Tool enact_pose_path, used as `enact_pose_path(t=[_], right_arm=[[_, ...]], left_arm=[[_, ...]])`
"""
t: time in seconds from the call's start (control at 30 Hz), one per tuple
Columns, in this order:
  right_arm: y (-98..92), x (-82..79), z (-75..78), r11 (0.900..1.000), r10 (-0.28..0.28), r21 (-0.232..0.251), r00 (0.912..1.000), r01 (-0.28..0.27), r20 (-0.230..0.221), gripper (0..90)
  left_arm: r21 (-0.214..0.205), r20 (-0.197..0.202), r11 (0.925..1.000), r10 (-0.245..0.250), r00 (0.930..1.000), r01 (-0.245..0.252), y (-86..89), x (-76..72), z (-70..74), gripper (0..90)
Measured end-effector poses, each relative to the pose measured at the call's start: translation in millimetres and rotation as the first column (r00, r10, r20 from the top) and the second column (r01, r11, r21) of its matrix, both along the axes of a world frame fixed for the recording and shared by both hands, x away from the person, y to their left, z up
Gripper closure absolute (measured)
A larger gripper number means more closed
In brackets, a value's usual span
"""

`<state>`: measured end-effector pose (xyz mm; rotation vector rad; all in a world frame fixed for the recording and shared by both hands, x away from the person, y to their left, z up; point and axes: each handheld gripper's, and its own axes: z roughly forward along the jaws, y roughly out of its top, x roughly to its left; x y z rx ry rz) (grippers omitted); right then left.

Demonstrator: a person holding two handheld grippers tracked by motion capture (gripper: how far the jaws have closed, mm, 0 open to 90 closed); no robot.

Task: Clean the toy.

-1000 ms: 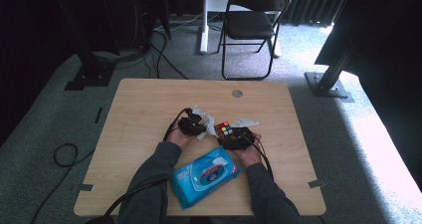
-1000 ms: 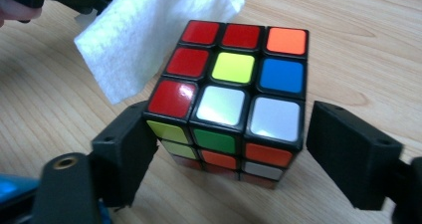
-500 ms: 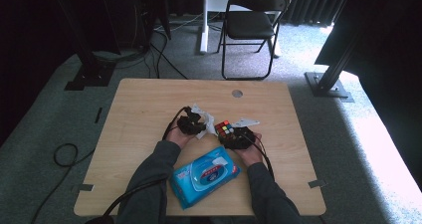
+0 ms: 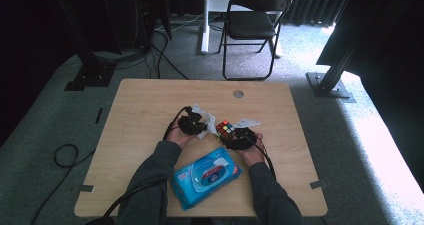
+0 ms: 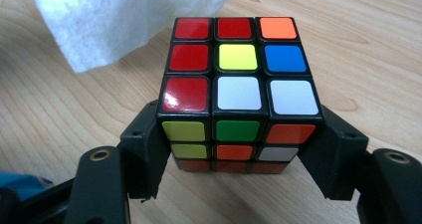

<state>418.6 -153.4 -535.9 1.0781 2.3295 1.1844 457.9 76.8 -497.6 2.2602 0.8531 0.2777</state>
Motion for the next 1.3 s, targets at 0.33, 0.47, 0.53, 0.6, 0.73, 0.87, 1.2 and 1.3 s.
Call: enact_pose_path(t=[0.33,0.47,0.53,0.6,0.73,0.87,1.2,1.3], right_arm=[[3.8,-4.2,1.9,0.9992,0.04,-0.013,0.9986,-0.039,0.036,34.3],[4.5,-6.7,3.5,0.9981,0.057,-0.025,0.9972,-0.055,0.048,34.3],[4.8,-7.7,3.9,0.9977,0.06,-0.035,0.9967,-0.059,0.054,34.3],[4.7,-8.0,3.9,0.9974,0.064,-0.037,0.9963,-0.062,0.057,34.3],[5.6,-8.8,4.4,0.9968,0.073,-0.038,0.9952,-0.071,0.064,34.3],[5.7,-9.3,5.4,0.9968,0.075,-0.033,0.9949,-0.072,0.068,34.3],[5.7,-9.0,5.1,0.9968,0.074,-0.033,0.9952,-0.072,0.064,34.3],[5.9,-8.9,4.9,0.9969,0.075,-0.029,0.9953,-0.073,0.061,34.3]], left_arm=[[-0.009,0.014,0.9999,-0.005,0.9999,0.005,1.1,-0.8,6.7,85.6],[-0.015,0.03,0.9998,-0.015,0.9994,0.015,-0.7,-2.5,12.4,85.6],[-0.017,0.039,0.9997,-0.018,0.9991,0.018,-2.1,-3.2,15.5,85.6],[-0.024,0.042,0.9995,-0.02,0.9989,0.021,-3.0,-3.1,18.2,85.6],[-0.03,0.045,0.9991,-0.028,0.9986,0.029,-4.9,-3.0,21.2,85.7],[-0.032,0.051,0.9987,-0.038,0.998,0.04,-8.3,-4.0,23.0,85.6],[-0.035,0.058,0.9975,-0.059,0.9965,0.062,-17.2,-6.6,26.3,85.6],[-0.034,0.057,0.9969,-0.069,0.996,0.071,-19.8,-7.0,26.8,85.6]])
